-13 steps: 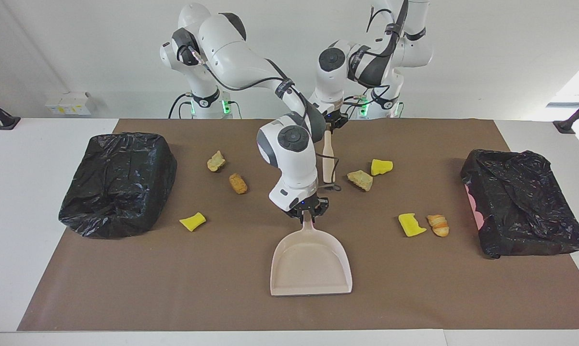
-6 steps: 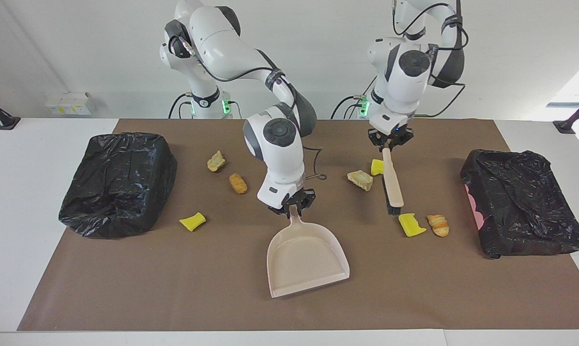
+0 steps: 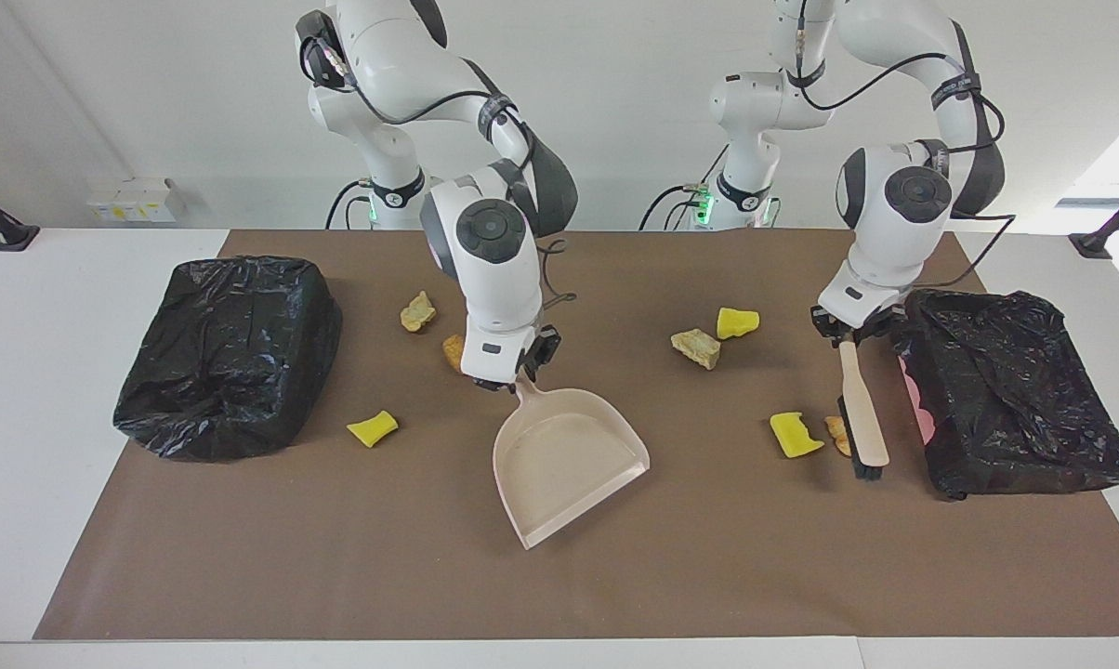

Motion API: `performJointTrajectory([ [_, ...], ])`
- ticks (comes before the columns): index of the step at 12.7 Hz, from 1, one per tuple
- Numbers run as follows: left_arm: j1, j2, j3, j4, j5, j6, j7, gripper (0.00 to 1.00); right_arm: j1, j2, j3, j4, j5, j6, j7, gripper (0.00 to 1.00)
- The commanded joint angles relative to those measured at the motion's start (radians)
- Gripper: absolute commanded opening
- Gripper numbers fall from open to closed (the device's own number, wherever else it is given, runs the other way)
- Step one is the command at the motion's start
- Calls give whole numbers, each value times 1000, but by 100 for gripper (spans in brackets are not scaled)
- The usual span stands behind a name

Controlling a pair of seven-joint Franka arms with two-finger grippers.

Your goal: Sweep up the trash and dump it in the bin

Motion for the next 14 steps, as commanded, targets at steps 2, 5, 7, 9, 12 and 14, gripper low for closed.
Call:
performJointTrajectory([
  [2, -3, 71, 56, 54, 62, 24, 74, 0, -45, -85, 10, -66, 9, -126, -383, 0],
  [5, 34, 94, 56, 45, 65, 49, 92, 0, -54, -140, 9, -168, -11, -121, -674, 0],
  [7, 43, 83, 56, 25, 65, 46, 170, 0, -39, -203, 9, -287, -61, -58, -745, 0],
  [9, 35, 74, 51, 2, 64, 44, 224, 0, -8, -298, 10, -493, -94, 119, -773, 0],
  [12, 21, 66, 37, -18, 52, 49, 301, 0, -5, -345, 13, -626, -92, 278, -766, 0],
  [14, -5, 54, 36, -40, 18, 47, 367, 0, 26, -340, 13, -633, -94, 283, -776, 0],
])
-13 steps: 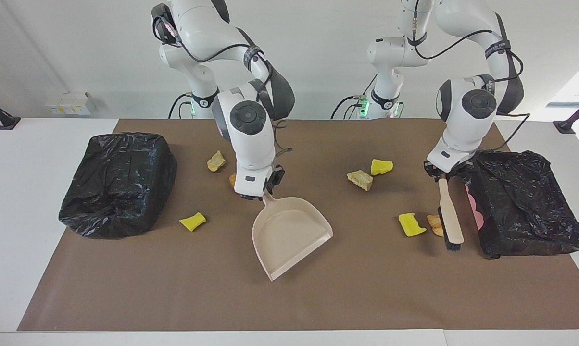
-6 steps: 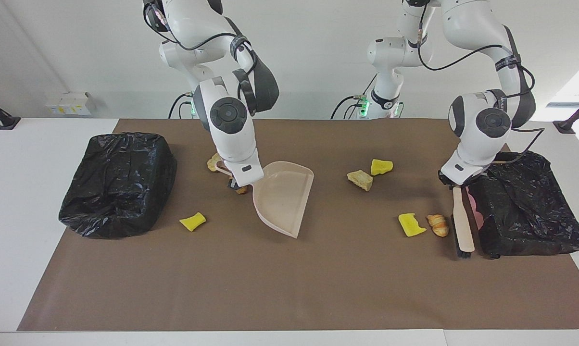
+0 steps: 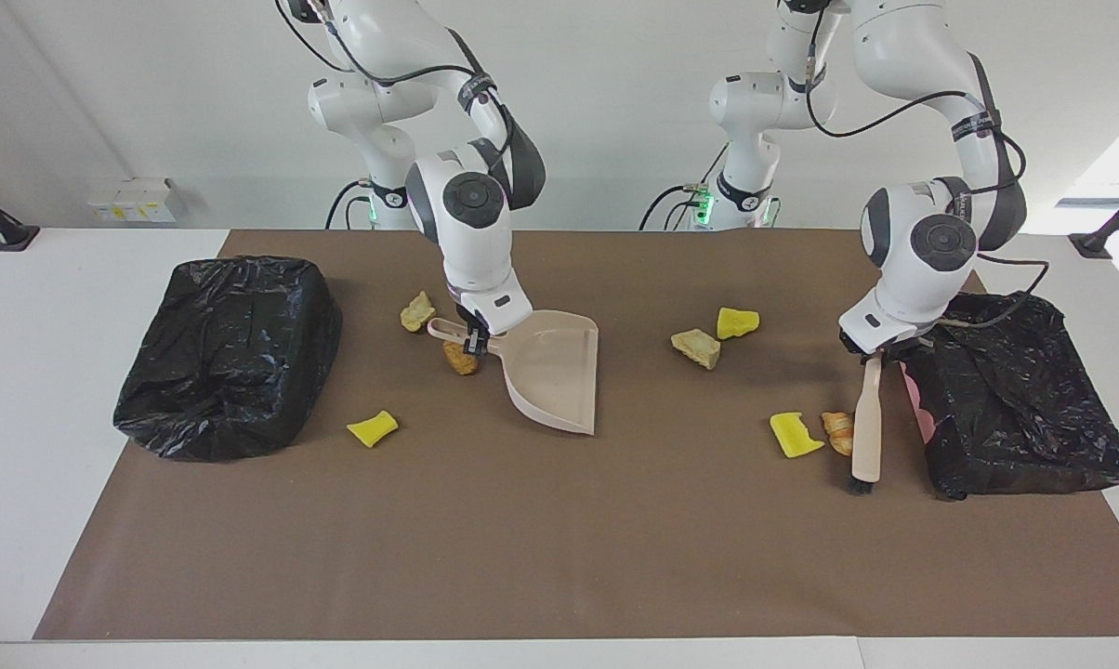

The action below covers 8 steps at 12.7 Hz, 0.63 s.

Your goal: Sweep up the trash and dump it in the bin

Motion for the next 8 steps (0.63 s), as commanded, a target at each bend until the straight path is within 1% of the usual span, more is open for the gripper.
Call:
performJointTrajectory([
  [1, -39, -42, 6, -55, -59, 8, 106, 0, 11, -39, 5, -49, -17, 21, -32, 0],
  [3, -73, -53, 3, -68, -113, -11, 143, 0, 14, -39, 5, -52, -15, 15, -33, 0],
  [5, -93, -66, -30, -71, -174, -75, 140, 0, 22, -39, 5, -70, -17, 24, -36, 0],
  [8, -98, -93, -87, -84, -225, -156, 112, 0, 28, -31, 5, -86, -2, 22, -136, 0],
])
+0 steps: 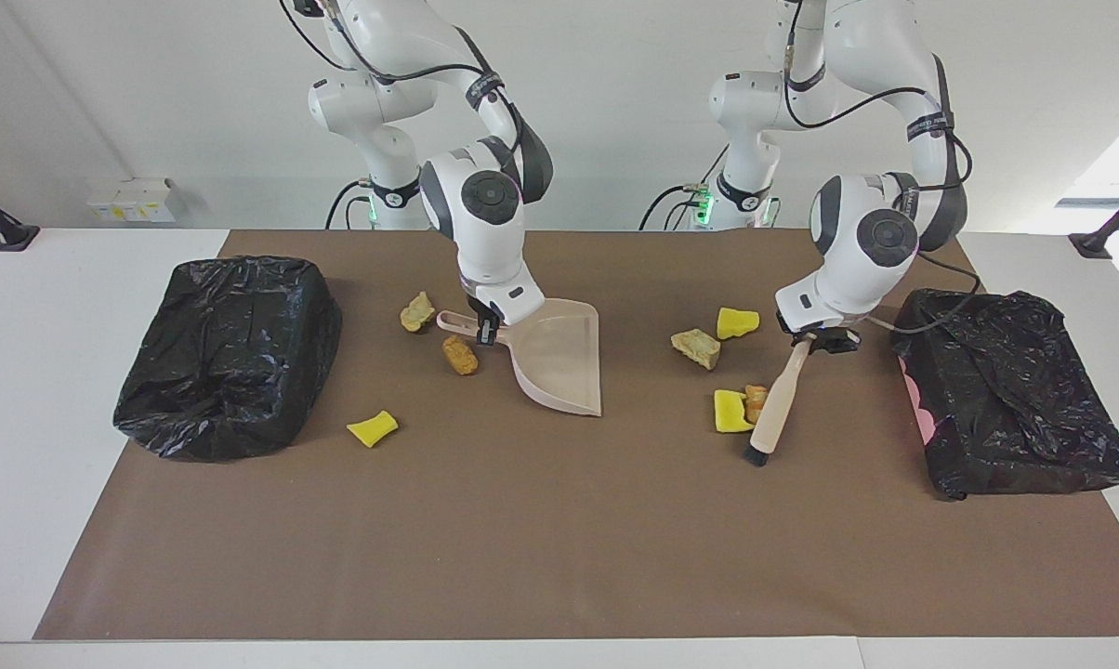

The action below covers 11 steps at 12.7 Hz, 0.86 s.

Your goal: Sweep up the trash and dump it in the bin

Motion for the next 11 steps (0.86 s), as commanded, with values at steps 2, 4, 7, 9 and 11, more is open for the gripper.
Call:
performJointTrajectory([
  [2, -13, -62, -48, -79, -64, -11, -132, 0, -3, -28, 4, -53, 1, 12, -96, 0],
  [4, -13, -82, -65, -122, -67, 24, -222, 0, 0, -30, 5, -53, -1, 18, -98, 0],
  [7, -12, -83, -89, -131, -67, 75, -327, 0, 0, -30, 4, -53, -1, 20, -92, 0],
  [9, -12, -88, -92, -136, -67, 67, -343, 0, -1, -28, 4, -53, 1, 20, -92, 0],
  [11, -22, -97, -127, -153, -67, 61, -342, 0, -1, -28, 4, -53, 1, 20, -89, 0],
])
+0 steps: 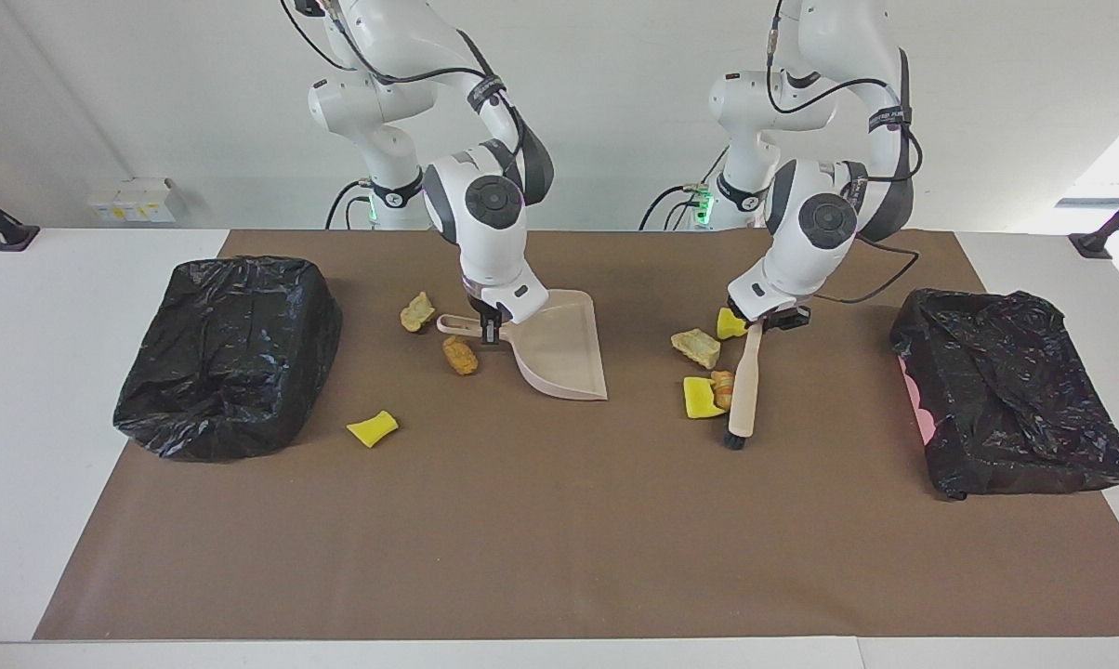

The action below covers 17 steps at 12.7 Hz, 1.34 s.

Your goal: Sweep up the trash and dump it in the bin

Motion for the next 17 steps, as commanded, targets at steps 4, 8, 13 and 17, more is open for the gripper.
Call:
performJointTrajectory([
  [4, -69, -60, -92, -78, -74, 23, -75, 0, -5, -26, 4, -34, 0, 20, -20, 0],
  [8, -71, -69, -265, -72, -164, 51, -224, 0, -5, -25, 4, -36, 0, 23, -19, 0],
  [13, -69, -72, -362, -41, -328, 39, -293, 0, -7, -25, 4, -36, -1, 25, -20, 0],
  [17, -54, -83, -353, 2, -379, -18, -452, 0, -5, -25, 4, -37, -4, 23, -22, 0],
])
